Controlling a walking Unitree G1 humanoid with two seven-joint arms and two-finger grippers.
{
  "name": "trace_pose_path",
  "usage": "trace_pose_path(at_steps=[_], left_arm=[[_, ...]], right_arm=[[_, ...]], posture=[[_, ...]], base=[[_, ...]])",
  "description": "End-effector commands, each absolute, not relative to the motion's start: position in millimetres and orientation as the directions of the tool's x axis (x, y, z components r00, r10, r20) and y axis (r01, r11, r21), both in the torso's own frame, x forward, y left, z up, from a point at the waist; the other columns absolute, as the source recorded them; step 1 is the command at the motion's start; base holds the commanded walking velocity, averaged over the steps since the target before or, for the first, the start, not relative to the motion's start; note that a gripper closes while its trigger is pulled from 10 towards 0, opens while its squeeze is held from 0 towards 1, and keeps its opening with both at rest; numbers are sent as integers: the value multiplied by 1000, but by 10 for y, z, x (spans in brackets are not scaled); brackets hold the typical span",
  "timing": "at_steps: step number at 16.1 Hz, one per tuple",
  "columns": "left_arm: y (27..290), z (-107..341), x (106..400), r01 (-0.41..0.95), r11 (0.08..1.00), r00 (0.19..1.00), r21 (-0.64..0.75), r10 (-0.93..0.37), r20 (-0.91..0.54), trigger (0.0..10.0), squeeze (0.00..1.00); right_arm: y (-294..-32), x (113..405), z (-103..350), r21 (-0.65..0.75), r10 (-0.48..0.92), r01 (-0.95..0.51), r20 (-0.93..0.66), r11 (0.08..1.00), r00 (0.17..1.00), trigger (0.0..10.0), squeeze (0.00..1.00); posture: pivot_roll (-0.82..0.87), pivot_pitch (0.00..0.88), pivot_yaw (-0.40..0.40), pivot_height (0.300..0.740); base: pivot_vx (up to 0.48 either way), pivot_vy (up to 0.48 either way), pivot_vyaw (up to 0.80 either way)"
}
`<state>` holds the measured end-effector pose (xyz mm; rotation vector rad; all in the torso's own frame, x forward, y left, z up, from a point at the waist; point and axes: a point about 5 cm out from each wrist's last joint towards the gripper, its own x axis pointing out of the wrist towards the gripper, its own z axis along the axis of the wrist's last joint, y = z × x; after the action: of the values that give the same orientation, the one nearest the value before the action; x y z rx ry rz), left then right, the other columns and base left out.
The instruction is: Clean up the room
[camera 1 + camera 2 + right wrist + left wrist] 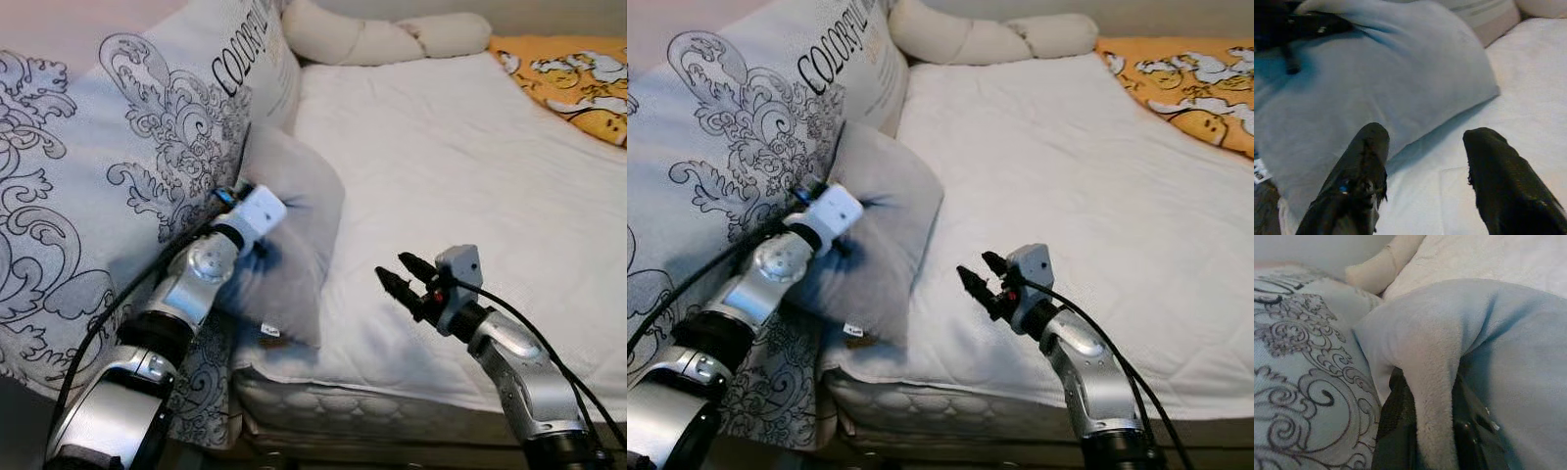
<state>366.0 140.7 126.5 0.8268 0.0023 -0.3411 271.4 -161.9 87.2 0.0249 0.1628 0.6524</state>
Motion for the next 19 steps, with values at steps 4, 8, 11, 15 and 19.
trace_pose_path(at_steps=[4, 8, 11, 15, 19], left_arm=[[1123, 1392, 3675, 338, 571, 893, 748, -446, -63, 10000, 0], [989, 1480, 3760, 282, 486, 890, 827, -455, -36, 10000, 0], [1046, 1536, 3819, 218, 387, 904, 896, -425, -37, 10000, 0], [1214, 1488, 3882, 207, 248, 935, 946, -334, -117, 10000, 0], [1384, 1463, 3906, 191, 305, 969, 933, -207, -131, 10000, 0]], right_arm=[[-1522, 2649, 865, 52, 670, -671, -152, 740, 727, 10000, 1000], [-1490, 2630, 886, 60, 699, -699, -138, 713, 701, 10000, 1000], [-1493, 2605, 891, 59, 712, -712, -136, 700, 689, 10000, 1000], [-1556, 2603, 898, 52, 705, -706, -140, 706, 695, 10000, 1000], [-1575, 2576, 919, 55, 726, -726, -137, 685, 674, 10000, 1000]], posture=[[27, 0, 117, 740], [21, 0, 124, 740], [14, 0, 129, 740], [15, 0, 126, 740], [20, 0, 118, 740]], base=[[0, 0, 0], [0, 0, 0], [0, 0, 0], [0, 0, 0], [0, 0, 0]])
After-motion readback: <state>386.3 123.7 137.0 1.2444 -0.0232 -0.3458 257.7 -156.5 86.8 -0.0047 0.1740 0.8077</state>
